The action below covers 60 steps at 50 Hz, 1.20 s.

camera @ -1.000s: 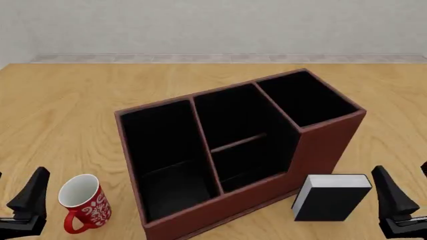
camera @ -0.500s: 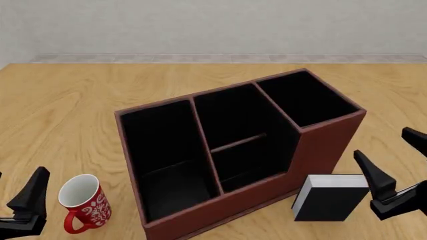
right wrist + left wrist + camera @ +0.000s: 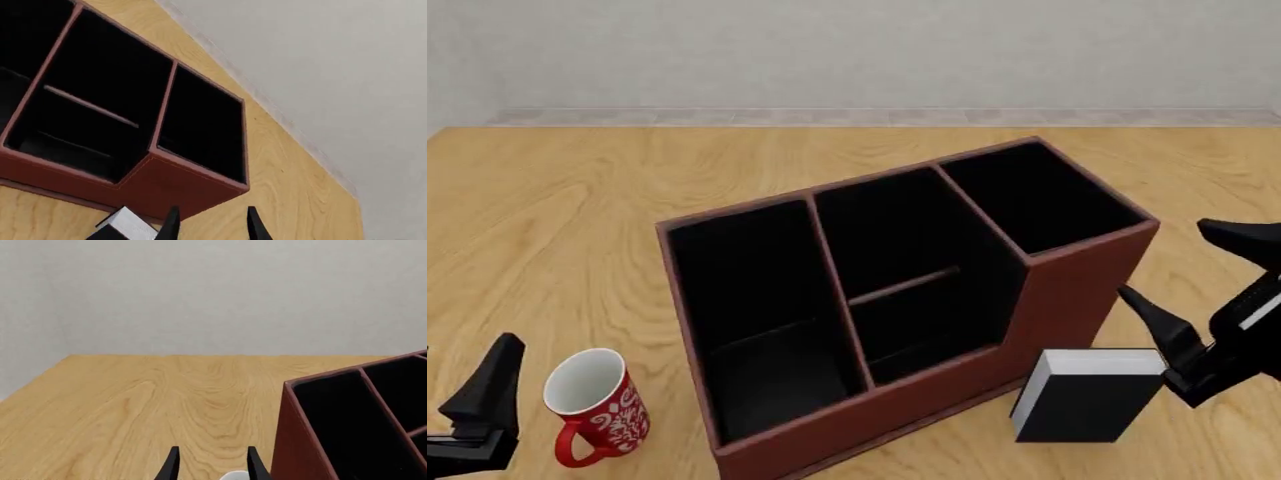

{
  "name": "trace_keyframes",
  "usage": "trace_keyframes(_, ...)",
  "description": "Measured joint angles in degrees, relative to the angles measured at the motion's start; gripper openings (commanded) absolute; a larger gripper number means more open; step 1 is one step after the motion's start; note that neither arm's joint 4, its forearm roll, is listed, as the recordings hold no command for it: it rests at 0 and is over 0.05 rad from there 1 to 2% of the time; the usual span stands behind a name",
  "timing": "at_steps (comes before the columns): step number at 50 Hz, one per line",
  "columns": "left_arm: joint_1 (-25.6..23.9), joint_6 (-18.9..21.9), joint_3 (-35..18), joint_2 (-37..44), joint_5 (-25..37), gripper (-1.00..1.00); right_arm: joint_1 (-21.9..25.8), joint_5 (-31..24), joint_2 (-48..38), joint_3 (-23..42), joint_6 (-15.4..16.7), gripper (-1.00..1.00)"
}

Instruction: Pick up the book and place it in the right compartment of the caddy.

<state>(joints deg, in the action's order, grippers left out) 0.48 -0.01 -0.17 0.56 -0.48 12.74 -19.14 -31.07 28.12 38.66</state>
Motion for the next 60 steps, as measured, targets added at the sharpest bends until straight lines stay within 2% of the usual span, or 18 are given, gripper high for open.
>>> trace_keyframes(14,0.1,-0.1,0.0,0.1,0.1,1.0,-2.3,-6.5,-2.7,2.0,8.0,1.0)
trace_keyframes(28,0.1,-0.1,0.1,0.2,0.0,1.0,-3.3,-14.1,-6.0,6.7,12.2,1.0)
trace_keyframes(40,0.1,-0.1,0.1,0.3,-0.1,1.0,-2.9,-20.5,-5.9,8.9,14.1,1.0)
trace_keyframes(52,0.1,-0.1,0.0,0.4,-0.1,1.0,1.4,-26.3,-4.5,10.2,12.9,1.0)
trace_keyframes(60,0.1,-0.1,0.0,0.4,-0.1,1.0,3.2,-27.8,-4.4,9.4,12.8,1.0)
